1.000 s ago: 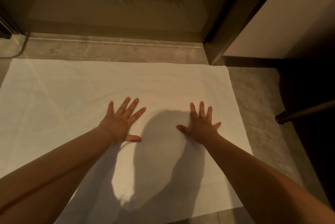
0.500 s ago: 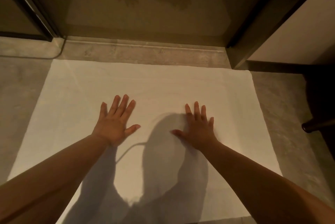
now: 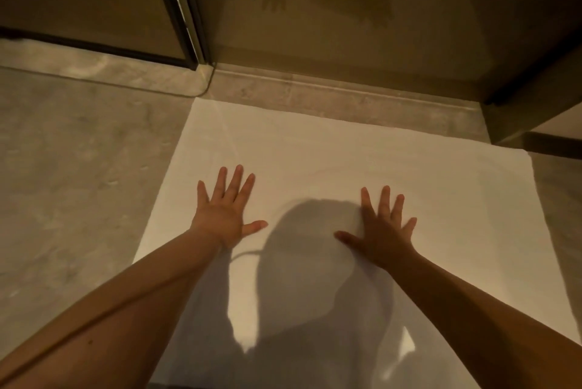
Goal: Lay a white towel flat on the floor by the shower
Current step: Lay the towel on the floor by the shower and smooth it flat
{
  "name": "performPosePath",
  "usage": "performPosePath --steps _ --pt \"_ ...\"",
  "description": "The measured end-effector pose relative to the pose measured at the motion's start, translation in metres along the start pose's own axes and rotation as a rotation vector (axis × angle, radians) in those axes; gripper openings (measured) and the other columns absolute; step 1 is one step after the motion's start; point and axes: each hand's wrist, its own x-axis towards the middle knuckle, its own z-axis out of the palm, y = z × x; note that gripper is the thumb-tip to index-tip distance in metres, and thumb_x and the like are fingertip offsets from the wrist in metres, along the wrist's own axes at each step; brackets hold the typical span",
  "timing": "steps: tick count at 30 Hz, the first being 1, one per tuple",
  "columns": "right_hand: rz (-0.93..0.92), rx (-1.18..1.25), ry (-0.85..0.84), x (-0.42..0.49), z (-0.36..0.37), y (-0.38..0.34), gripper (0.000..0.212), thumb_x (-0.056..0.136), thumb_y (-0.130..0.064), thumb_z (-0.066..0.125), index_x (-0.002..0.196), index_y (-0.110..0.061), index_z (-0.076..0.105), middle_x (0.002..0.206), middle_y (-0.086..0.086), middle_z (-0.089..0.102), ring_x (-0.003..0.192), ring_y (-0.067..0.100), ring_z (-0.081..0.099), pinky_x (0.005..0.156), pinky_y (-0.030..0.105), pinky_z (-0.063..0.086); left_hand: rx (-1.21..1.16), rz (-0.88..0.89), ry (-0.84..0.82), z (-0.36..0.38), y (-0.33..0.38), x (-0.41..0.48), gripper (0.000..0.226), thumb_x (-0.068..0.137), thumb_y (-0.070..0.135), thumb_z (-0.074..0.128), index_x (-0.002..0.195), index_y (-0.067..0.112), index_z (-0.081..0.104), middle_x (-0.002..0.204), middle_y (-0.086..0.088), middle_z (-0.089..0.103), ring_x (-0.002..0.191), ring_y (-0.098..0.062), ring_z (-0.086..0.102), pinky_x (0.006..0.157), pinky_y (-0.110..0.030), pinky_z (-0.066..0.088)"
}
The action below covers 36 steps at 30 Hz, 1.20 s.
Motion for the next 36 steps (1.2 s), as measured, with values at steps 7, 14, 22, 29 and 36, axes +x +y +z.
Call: performPosePath --steps 7,14,22,29,36 --pt "0.010 -0.041 -0.007 0.000 -0.002 -0.002 0.112 0.063 -0.089 0.035 0.146 -0.034 -0.017 0.154 0.013 -0.025 0.139 0.041 -0.023 0.107 0.069 0.004 0.020 -0.004 -0.021 0.000 0.000 0.001 0.089 0.082 0.077 0.012 0.136 0.026 -0.037 0.143 -0.004 -0.044 0.137 -0.031 -0.033 0.111 -0.062 -0.003" --pt "-0.013 -0.015 -0.017 0.002 -0.004 -0.007 0.112 0.063 -0.090 0.036 0.146 -0.035 -0.014 0.155 0.012 -0.023 0.139 0.042 -0.022 0.106 0.070 0.005 0.027 -0.012 -0.045 -0.001 -0.007 0.001 0.090 0.081 0.078 0.012 0.136 0.027 -0.037 0.145 -0.003 -0.043 0.137 -0.029 -0.034 0.111 -0.061 -0.003" --pt "-0.046 -0.001 -0.033 0.003 -0.004 -0.007 0.110 0.065 -0.088 0.040 0.146 -0.036 -0.014 0.155 0.012 -0.024 0.139 0.041 -0.023 0.106 0.069 0.003 0.036 -0.021 -0.067 -0.005 -0.010 -0.001 0.091 0.082 0.077 0.014 0.137 0.025 -0.036 0.143 -0.003 -0.044 0.137 -0.030 -0.033 0.112 -0.061 -0.002" --pt "-0.069 0.099 0.150 -0.006 -0.006 0.010 0.105 0.068 -0.086 0.034 0.148 -0.030 -0.004 0.159 0.008 -0.011 0.144 0.033 -0.013 0.109 0.064 0.008 -0.031 0.112 0.094 0.003 0.010 -0.016 0.088 0.082 0.075 0.009 0.144 0.023 -0.024 0.151 -0.008 -0.031 0.141 -0.030 -0.024 0.113 -0.057 -0.003" --pt "0.146 0.080 0.036 -0.036 0.005 0.062 0.112 0.065 -0.088 0.038 0.146 -0.032 -0.015 0.156 0.007 -0.023 0.141 0.035 -0.022 0.108 0.067 0.002 0.103 0.250 0.095 0.023 0.058 -0.025 0.092 0.065 0.078 -0.023 0.141 0.025 -0.027 0.150 -0.008 -0.030 0.140 -0.034 -0.023 0.110 -0.058 -0.005"
